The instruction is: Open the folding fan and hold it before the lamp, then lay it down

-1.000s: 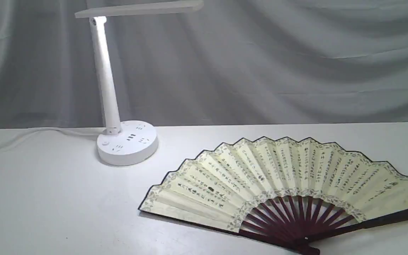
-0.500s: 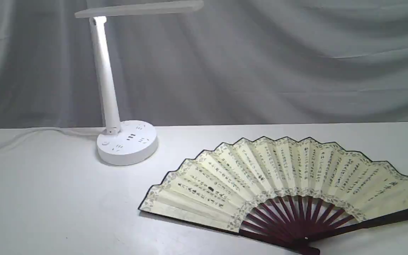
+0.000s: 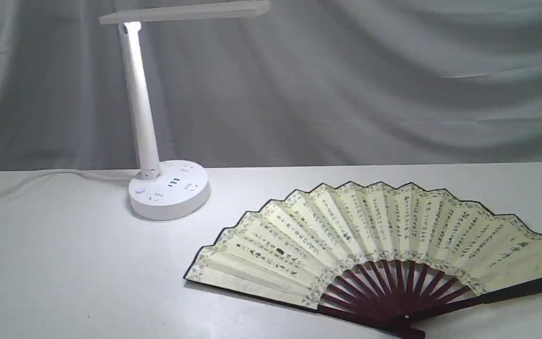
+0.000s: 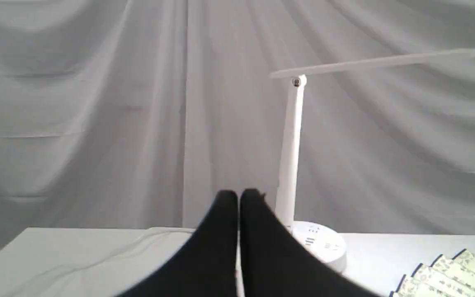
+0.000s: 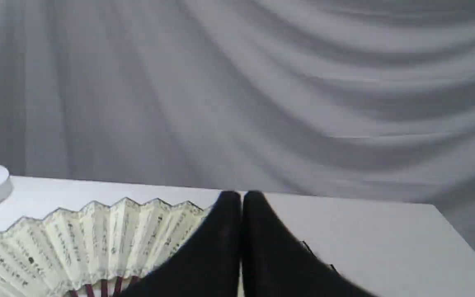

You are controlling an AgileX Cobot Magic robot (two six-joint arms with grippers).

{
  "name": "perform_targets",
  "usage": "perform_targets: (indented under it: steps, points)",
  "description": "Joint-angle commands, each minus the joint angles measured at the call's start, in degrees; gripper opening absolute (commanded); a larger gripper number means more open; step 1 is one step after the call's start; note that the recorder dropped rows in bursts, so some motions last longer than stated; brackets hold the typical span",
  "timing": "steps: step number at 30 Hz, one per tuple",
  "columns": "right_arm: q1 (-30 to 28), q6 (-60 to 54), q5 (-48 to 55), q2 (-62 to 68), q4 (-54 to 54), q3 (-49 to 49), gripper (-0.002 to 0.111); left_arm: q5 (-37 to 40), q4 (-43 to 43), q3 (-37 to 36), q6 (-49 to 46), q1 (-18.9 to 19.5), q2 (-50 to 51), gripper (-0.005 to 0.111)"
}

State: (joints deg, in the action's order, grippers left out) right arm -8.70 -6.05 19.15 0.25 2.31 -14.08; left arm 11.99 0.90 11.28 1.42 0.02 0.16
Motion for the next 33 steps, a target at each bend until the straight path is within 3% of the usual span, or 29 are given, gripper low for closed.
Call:
perform_targets:
  steps: [1, 11, 16, 33]
  points:
    - [-0.01, 0.32, -6.29, -0.25, 1.34, 3.68, 0.0, -3.45, 0.67, -3.61, 0.05, -0.26, -0.16, 0.0]
    - [-0.01, 0.09, -7.18, -0.25, 1.34, 14.08, 0.0, -10.87, 1.73, -11.28, 0.07, -0.26, -0.16, 0.0]
    - [-0.01, -0.35, -7.39, -0.25, 0.8, 14.08, 0.0, -3.13, 0.27, -11.28, -0.16, -0.26, -0.16, 0.0]
    - [-0.01, -0.35, -6.43, -0.25, -0.41, 14.08, 0.0, -2.7, 0.27, -11.28, 0.09, -0.26, -0.16, 0.0]
